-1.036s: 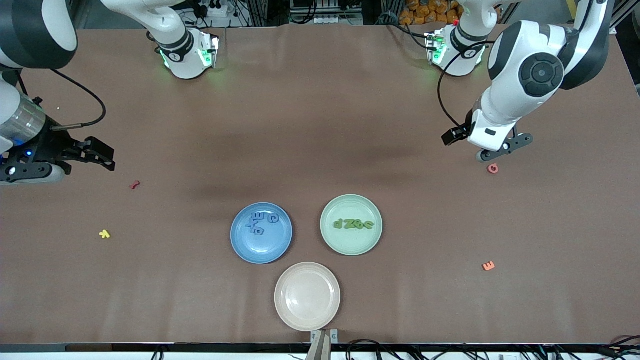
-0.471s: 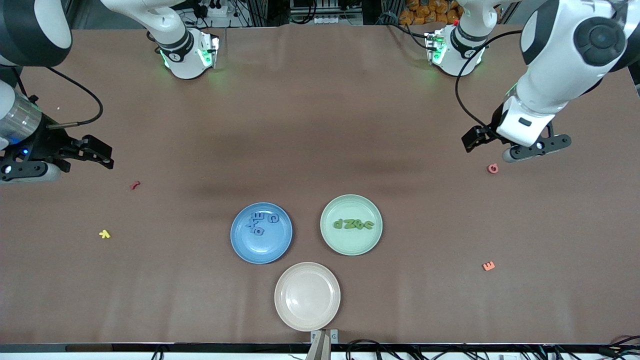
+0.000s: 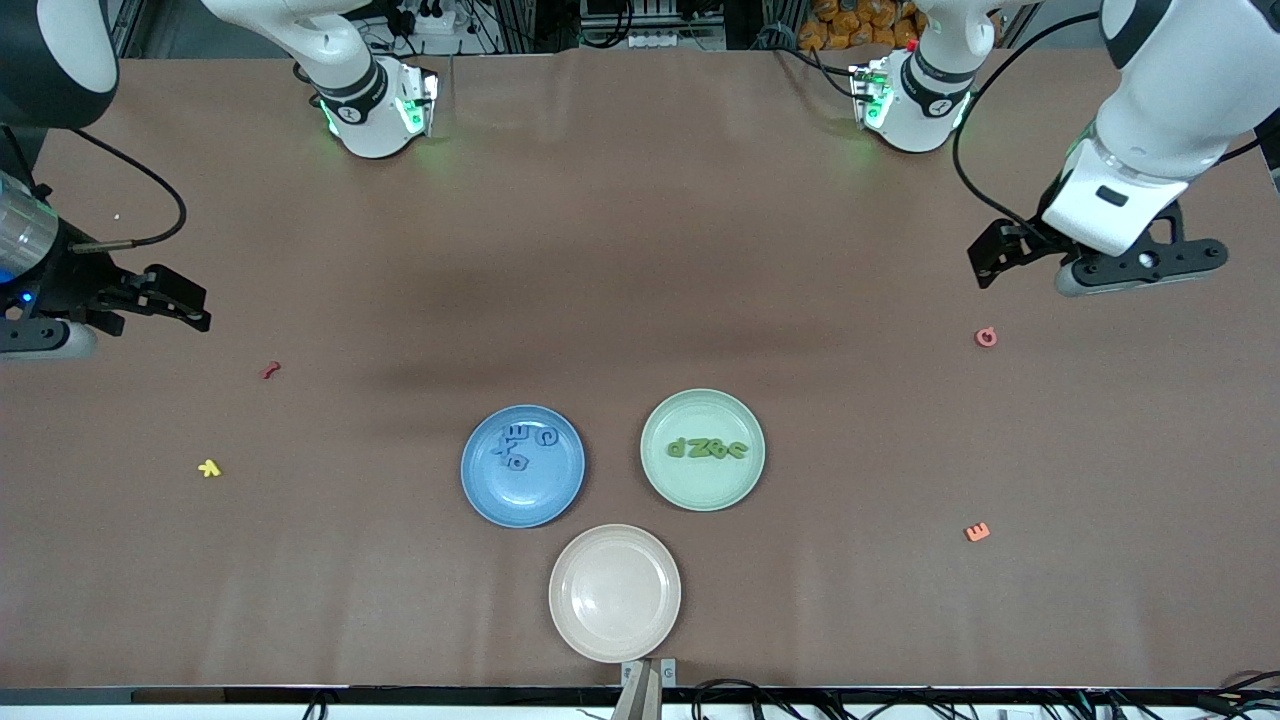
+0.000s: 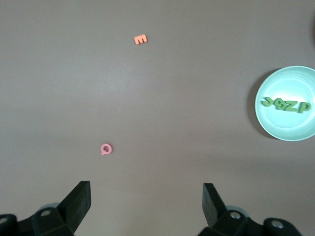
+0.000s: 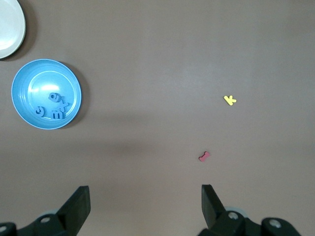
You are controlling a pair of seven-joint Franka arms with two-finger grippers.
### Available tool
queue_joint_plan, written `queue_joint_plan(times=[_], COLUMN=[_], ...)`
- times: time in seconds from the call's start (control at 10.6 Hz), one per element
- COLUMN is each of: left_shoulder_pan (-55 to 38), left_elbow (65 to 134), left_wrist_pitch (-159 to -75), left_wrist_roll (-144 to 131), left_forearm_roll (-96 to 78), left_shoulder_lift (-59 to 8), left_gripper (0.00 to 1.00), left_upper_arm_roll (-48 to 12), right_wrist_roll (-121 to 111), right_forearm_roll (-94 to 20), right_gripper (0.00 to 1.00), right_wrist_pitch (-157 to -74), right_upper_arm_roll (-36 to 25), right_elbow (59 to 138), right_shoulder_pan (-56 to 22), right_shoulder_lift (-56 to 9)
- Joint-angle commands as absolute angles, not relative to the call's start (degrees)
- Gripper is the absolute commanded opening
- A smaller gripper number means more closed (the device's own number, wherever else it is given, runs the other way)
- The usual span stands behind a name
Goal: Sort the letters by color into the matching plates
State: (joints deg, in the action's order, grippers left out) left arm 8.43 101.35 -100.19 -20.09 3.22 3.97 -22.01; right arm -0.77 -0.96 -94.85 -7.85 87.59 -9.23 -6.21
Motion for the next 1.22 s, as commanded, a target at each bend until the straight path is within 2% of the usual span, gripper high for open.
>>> queue_joint_plan(times=[0.0, 0.47, 0.85, 1.04, 1.13], left_shoulder_pan=[9.4, 10.63, 11.86, 8.46, 3.22], left_elbow=[96.95, 95.89, 95.36, 95.62, 95.71], left_wrist_pitch=[-97.56, -97.65, -97.65, -97.65, -97.56], left_wrist_roll=[-18.81, -16.62, -9.95, -8.88, -8.79], left_forearm_roll=[5.89, 5.19, 3.09, 2.55, 2.46], left_shoulder_lift=[2.37, 1.5, 1.49, 1.84, 2.11], left_gripper=[1.0, 1.0, 1.0, 1.0, 1.0], left_upper_arm_roll=[-21.62, -21.36, -18.73, -15.4, -10.33], right_wrist_roll=[0.0, -0.09, -0.09, -0.09, -0.09], right_forearm_roll=[-1.32, -1.06, -1.05, -1.05, -1.05], right_gripper=[1.0, 1.0, 1.0, 1.0, 1.0], right_wrist_pitch=[-93.96, -93.96, -93.96, -93.96, -93.96], right_upper_arm_roll=[-7.47, -7.47, -7.47, -7.47, -7.47], right_elbow=[87.19, 87.19, 87.19, 87.36, 87.28], right_shoulder_pan=[-9.22, -9.31, -9.49, -9.14, -9.05], right_shoulder_lift=[-6.07, -6.06, -6.07, -6.15, -6.15])
